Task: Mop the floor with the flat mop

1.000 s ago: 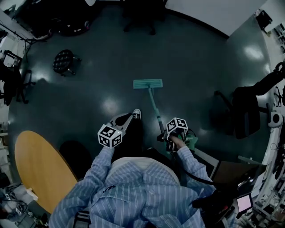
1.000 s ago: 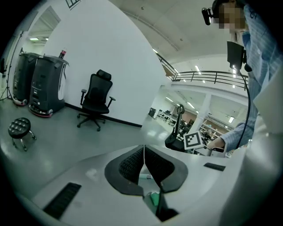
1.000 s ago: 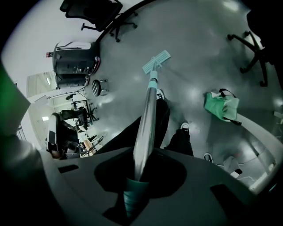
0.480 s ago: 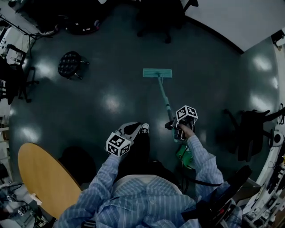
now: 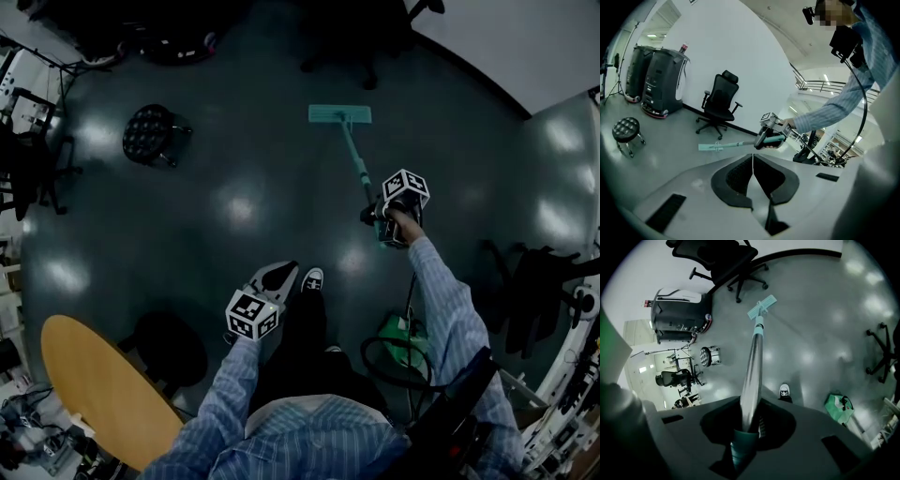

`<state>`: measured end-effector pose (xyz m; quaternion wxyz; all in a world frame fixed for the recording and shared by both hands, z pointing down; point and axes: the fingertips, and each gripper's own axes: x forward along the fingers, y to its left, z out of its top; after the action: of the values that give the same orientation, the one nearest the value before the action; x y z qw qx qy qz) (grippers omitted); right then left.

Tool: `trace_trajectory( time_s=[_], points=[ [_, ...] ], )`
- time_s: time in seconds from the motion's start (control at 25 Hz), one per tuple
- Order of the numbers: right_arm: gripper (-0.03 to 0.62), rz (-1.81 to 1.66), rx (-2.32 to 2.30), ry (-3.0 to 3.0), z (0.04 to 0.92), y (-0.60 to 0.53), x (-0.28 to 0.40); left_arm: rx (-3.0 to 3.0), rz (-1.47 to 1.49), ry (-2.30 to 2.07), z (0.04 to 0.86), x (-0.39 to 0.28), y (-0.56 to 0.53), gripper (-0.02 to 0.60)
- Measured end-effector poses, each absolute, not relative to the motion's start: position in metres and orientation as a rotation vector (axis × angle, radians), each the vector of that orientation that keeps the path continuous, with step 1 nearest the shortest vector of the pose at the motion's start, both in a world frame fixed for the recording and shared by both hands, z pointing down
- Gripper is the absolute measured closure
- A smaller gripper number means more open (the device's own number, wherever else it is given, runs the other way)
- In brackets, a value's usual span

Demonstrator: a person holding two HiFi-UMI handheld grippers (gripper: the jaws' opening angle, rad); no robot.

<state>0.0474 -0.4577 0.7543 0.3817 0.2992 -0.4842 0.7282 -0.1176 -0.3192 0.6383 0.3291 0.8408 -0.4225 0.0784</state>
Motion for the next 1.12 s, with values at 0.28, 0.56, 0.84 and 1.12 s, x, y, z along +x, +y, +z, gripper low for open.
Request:
trace_trajectory(
  time_s=[0.28,0.56,0.84,1.12],
  points=[
    [0.536,1.851,0.836,-1.243,0.776,-0.551,0.024,2.115,0.243,-1.098,0.669,-0.123,-0.299,0.572],
    [0.537,1.877,0.861,-1.247,0.776,-0.585,0.008,2.023,0.176,-1.121,0.678,-0.134,-0.282,0.572],
    [0.537,1.864,0.851,-1.233,0.771,-0.529,0.026,2.070,0.188,-1.130,0.665,-0.136,-0.272,0.572],
    [0.537,1.859,0.824,-1.214,0.762,-0.418,0.055,2.131,0.209,-1.113,0.652,-0.124,-0.236,0.572]
  ],
)
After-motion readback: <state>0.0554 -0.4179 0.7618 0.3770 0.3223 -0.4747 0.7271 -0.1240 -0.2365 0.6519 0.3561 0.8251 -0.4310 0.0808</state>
